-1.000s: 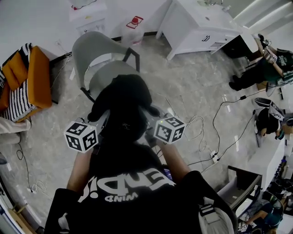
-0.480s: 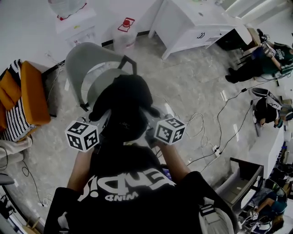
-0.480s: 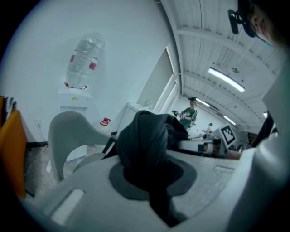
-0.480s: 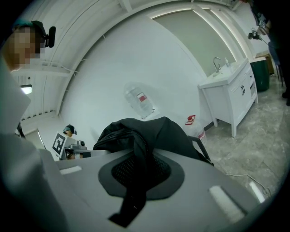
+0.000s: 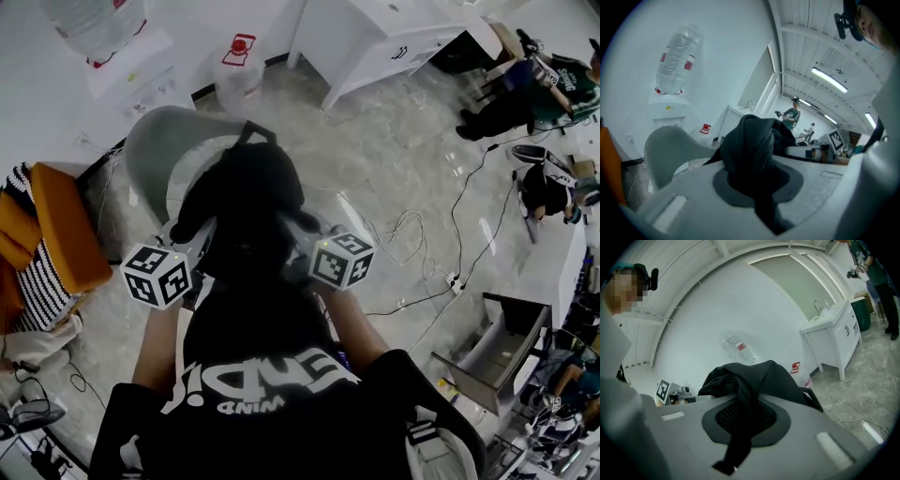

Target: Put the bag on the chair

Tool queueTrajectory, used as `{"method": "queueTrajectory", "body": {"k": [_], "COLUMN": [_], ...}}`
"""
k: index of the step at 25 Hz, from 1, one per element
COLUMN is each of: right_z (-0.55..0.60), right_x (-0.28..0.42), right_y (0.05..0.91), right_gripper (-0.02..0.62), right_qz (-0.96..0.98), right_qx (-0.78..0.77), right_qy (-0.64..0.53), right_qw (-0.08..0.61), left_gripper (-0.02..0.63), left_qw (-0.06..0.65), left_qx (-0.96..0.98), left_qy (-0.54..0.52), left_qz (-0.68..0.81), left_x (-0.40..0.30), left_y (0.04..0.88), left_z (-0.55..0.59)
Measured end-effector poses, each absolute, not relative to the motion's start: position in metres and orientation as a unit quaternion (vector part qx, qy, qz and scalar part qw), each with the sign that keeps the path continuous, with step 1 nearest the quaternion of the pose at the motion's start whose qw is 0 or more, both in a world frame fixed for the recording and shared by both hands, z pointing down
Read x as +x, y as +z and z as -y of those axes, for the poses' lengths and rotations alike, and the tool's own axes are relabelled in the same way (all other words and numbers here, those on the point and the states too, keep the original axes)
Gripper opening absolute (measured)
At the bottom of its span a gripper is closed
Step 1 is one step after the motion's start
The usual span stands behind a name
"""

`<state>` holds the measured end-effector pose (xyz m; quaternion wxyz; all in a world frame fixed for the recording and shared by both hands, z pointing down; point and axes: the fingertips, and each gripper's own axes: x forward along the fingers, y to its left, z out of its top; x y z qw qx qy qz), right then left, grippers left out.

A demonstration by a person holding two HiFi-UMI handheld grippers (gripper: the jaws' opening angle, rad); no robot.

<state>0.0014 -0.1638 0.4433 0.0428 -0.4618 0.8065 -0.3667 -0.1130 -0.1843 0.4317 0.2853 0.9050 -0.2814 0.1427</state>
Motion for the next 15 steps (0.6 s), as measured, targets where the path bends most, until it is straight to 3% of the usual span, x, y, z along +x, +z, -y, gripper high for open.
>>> {"method": "queueTrajectory", "body": {"k": [15], "right_z": [0.258], "right_x": [0.000], "right_y": [0.464], "right_gripper": [0.017], "right_qz": [-0.809], "right_qx": [-0.450], "right_qy": [-0.377], "right_qw": [0.015], "left_gripper": [0.035], "left_qw": [0.299], "left_qx": [0.897], "left_qy": [0.158], "left_qz": [0.285], "left_x": [-0.112], "left_y": [0.456], "left_z": [0.282]}}
